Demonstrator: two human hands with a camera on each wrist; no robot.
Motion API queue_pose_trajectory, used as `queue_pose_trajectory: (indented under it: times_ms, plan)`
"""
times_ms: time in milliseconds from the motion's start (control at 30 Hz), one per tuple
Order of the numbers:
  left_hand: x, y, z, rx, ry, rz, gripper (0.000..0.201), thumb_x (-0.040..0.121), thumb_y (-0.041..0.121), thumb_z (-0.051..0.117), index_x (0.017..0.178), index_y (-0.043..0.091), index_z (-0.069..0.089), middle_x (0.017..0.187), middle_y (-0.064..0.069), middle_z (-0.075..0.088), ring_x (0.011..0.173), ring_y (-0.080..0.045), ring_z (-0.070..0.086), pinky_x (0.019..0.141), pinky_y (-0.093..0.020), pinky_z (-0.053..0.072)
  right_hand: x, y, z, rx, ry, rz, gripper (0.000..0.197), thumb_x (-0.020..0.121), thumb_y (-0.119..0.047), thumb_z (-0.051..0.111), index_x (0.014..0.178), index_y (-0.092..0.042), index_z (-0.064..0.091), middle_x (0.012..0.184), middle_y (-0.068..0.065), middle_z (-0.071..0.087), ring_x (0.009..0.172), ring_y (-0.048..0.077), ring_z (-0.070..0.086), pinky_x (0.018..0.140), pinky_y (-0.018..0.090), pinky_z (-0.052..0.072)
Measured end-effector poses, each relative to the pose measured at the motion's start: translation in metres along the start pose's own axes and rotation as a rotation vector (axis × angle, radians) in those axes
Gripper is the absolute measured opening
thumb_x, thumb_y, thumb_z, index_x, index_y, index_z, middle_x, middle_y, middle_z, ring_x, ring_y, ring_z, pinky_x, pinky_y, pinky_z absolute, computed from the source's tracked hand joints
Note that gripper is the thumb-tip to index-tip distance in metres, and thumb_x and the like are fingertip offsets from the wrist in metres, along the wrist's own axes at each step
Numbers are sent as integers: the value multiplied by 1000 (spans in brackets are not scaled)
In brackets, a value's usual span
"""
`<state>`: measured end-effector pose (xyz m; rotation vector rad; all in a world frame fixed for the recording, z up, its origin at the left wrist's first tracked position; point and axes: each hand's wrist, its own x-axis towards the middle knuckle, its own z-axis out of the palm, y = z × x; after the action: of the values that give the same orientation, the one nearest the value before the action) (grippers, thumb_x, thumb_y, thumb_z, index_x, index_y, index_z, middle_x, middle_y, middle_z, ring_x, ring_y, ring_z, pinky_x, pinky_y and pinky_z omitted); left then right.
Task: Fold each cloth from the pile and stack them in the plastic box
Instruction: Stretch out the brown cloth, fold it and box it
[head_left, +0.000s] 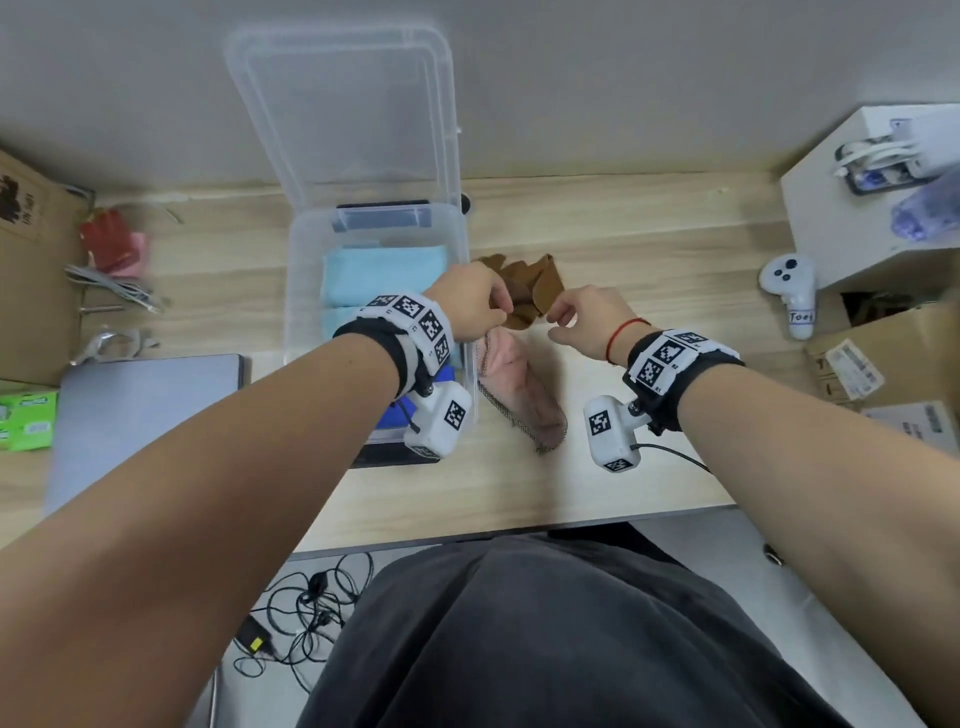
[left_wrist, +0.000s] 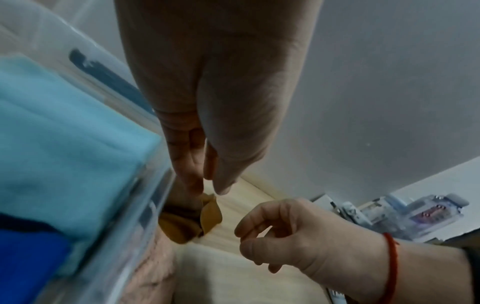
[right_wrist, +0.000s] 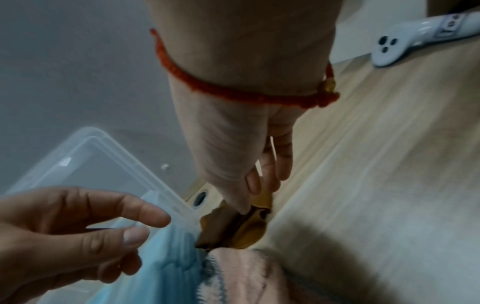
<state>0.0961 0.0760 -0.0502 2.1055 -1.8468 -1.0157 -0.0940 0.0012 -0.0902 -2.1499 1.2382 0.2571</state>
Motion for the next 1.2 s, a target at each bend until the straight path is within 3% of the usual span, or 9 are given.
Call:
queue_pose_trajectory:
  times_ms: [167,333,400,533,700,900,1000,1100,1200]
  plan:
    - [45,16,46,168,-149,-49,30,87,9,60,116,11,69,146,-4,40,126,-22,48,107,-30,37,2,60,11,8,-89,59,15,83,-20,63,95,-26,70,100,-2,70,96,20,63,86,27,48]
    - [82,26,62,316,-200,-146,38,89,5,55,126,4,61,160,-8,10,136,-26,39,112,-33,32,7,103,-3,46,-85,55,14,84,-22,64,95,-21,72,100,-1,71,96,19,64,88,26,48]
    - [91,30,61,357,-248,-198,35,89,7,55,123,5,63,156,-14,21,135,-28,40,111,-35,34,11,116,-7,54,-79,54,12,83,-22,64,93,-21,72,98,-2,71,95,18,64,85,23,46]
    - [100,39,47,349,-197,-323,26,82,3,62,107,8,67,117,-11,61,105,-29,60,93,-37,50,22,126,-16,83,-64,14,9,82,-22,65,88,-23,71,93,-3,71,90,17,64,79,20,44]
    - [102,54,25,305,-16,-341,19,81,1,58,95,14,62,100,-5,64,90,-26,61,79,-36,52,37,107,-37,163,-32,-67,9,81,-22,68,90,-20,68,91,-2,71,86,19,64,82,25,48]
    - [100,94,-20,52,70,-148,13,74,23,78,82,30,70,83,13,63,77,-6,59,74,-24,50,51,67,-74,275,45,-218,62,70,-42,81,123,-26,52,109,-3,53,86,12,52,82,26,44]
    - [94,113,-46,-25,181,-84,10,77,24,78,86,26,74,81,13,66,65,7,55,66,-7,39,51,58,-94,220,100,-264,49,75,-44,77,114,-23,58,106,1,52,88,16,53,80,28,43]
    - [87,131,-69,-50,286,-39,9,79,27,77,88,27,76,78,11,70,60,3,57,65,-4,40,47,56,-112,190,167,-259,32,80,-43,72,103,-22,62,99,-2,58,88,20,58,76,28,42]
    - [77,150,-85,-99,387,16,13,81,30,75,93,26,77,80,9,72,59,3,57,62,-5,41,36,52,-130,315,192,-267,53,73,-48,75,117,-28,55,102,-9,62,93,17,62,79,29,47]
